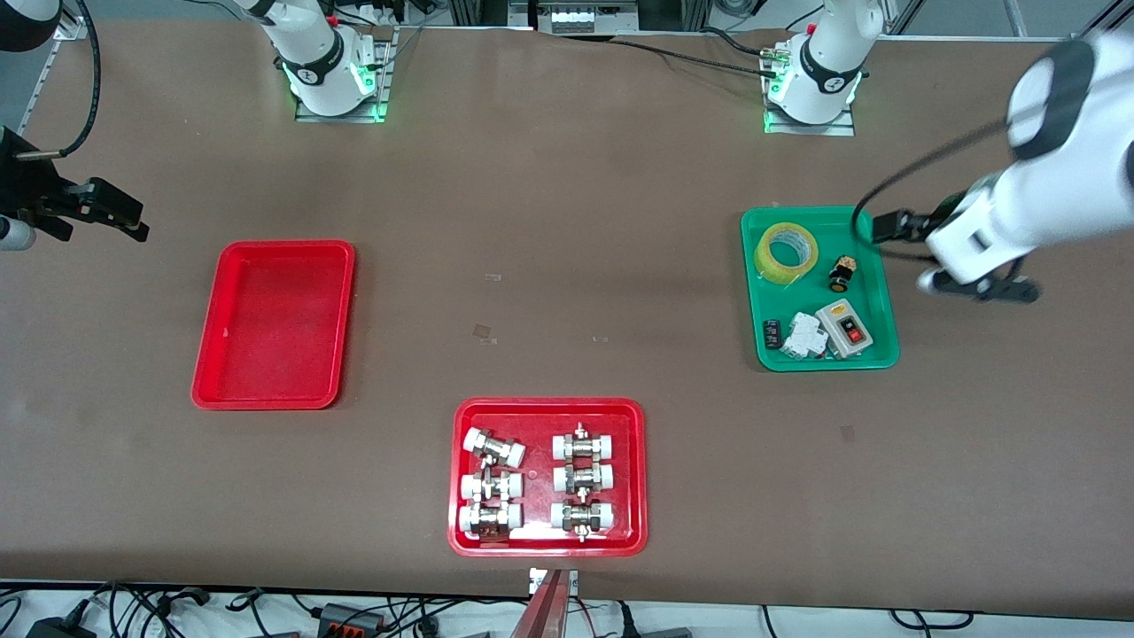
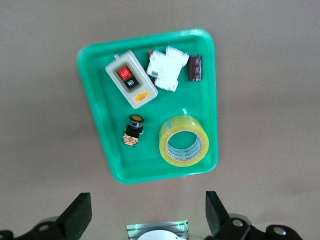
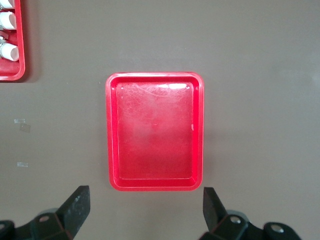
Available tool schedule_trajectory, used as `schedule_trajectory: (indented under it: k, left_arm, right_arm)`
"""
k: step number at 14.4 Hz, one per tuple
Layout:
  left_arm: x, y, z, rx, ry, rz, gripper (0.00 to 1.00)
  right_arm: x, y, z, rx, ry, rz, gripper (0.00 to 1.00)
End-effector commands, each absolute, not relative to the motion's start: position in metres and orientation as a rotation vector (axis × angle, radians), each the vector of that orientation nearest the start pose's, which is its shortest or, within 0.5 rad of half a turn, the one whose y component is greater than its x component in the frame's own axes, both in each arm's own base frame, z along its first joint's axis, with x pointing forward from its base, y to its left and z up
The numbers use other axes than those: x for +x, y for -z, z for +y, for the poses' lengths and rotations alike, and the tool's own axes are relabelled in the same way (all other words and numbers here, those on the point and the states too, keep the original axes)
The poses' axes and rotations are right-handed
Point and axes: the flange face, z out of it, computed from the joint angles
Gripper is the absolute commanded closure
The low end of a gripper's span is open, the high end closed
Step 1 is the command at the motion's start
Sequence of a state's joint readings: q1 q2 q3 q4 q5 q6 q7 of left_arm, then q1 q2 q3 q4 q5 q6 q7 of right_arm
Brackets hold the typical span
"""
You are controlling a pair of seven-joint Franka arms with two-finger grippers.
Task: Left arm passes tape to right arm into tray
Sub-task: 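Move the left gripper over the yellow tape roll on the green tray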
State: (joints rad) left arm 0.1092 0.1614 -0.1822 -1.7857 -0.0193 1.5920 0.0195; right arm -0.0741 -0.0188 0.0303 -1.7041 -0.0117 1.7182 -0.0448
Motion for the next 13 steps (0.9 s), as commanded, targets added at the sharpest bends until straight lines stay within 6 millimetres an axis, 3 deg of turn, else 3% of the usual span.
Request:
schedule_trajectory:
  k: [1,3,8,13]
  left_arm:
    - [0.565,-0.372,-0.053,-3.090,-0.695,0.106,0.00]
    - [0.548,-0.331,-0.069,-3.078,-0.683,0.045,0.00]
    - [0.500,-0.234,-0.098,-3.062,-0.721,0.134,0.00]
    - [0.484,-0.217,-0.092,-3.044,-0.777,0.151,0.00]
  right_arm:
    - [0.555,-0.583,-0.023,-3.160,0.035,-0.025,0.00]
    - [0.554,-0.584,-0.020,-3.160,0.030,-0.028,0.00]
    - [0.555,-0.584,-0.012,-3.167,0.033,-0.051,0.00]
    - [0.555,-0.585,-0.013,-3.166,0.035,-0.051,0.00]
